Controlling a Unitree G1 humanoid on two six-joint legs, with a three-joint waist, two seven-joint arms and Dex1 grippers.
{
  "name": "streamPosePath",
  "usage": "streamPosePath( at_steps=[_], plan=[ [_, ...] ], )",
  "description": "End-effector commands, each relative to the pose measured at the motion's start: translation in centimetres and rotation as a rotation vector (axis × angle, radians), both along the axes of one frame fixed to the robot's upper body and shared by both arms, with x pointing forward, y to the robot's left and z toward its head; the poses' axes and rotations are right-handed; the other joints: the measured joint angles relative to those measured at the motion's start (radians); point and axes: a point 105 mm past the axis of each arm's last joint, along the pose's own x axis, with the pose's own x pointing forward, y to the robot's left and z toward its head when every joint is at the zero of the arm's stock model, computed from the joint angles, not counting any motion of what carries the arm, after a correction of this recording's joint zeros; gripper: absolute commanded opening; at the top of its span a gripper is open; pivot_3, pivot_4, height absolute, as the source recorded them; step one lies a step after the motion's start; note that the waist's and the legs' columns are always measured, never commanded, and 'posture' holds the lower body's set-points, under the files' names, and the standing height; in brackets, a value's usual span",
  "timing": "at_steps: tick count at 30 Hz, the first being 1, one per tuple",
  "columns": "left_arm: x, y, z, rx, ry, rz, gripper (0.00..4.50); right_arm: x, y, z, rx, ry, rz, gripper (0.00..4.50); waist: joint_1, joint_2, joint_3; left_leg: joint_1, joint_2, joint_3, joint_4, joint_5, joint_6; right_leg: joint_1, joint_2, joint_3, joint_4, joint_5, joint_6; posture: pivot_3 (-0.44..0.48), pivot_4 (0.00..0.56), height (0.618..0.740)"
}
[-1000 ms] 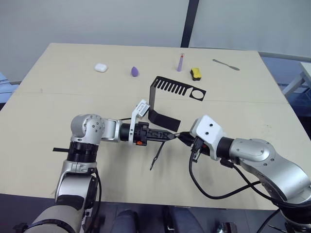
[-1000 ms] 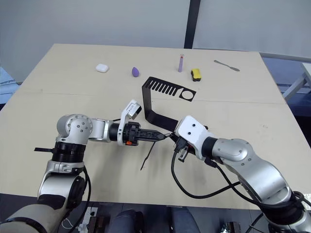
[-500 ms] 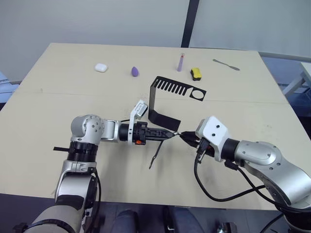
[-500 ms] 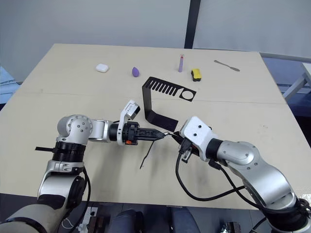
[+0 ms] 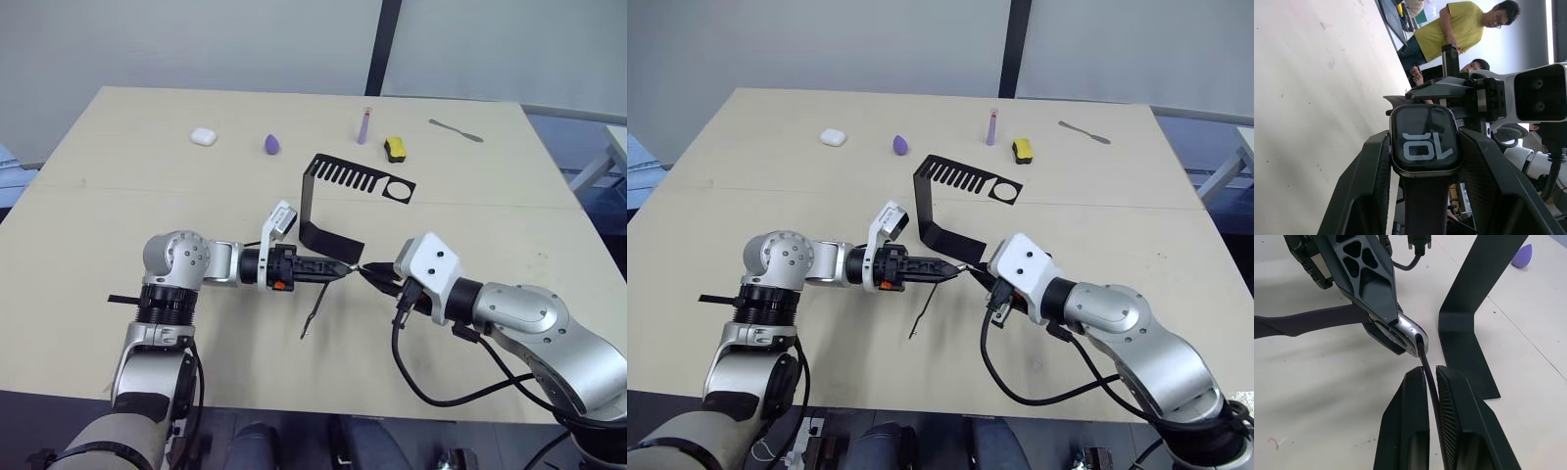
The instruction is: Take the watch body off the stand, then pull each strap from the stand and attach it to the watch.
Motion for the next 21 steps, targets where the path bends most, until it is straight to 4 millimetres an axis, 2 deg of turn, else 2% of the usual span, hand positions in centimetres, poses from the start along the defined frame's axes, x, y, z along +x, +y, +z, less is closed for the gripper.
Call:
streamPosePath(
  at_steps=[1,2,3,21],
  plan=[
    [-0.2,-0.2,1.6,-0.049,-0.042,-0.029,1.58,-0.4,0.6,1.0,0.007,-0.051,0.042,0.44,0.000,0.000,0.000,0.000,0.000,0.000,0.000,0.000,0.000,0.000,0.000,0.000,0.000,0.000,0.000,0.000,0.150,0.740],
    [-0.2,-0.2,1.6,-0.049,-0.042,-0.029,1.58,-0.4,0.7,1.1,0.007,-0.052,0.043,0.44,0.000,0.000,0.000,0.000,0.000,0.000,0.000,0.000,0.000,0.000,0.000,0.000,0.000,0.000,0.000,0.000,0.150,0.740],
    [-0.2,-0.2,1.6,-0.049,-0.043,-0.030,1.58,-0.4,0.7,1.1,0.007,-0.055,0.043,0.21,0.000,0.000,0.000,0.000,0.000,0.000,0.000,0.000,0.000,0.000,0.000,0.000,0.000,0.000,0.000,0.000,0.150,0.740],
    [0.1,-0.2,1.0,-0.029,-0.046,-0.014,1.58,-0.6,0.6,2.3,0.011,-0.111,0.051,0.21,0.000,0.000,0.000,0.000,0.000,0.000,0.000,0.000,0.000,0.000,0.000,0.000,0.000,0.000,0.000,0.000,0.150,0.740]
  ],
)
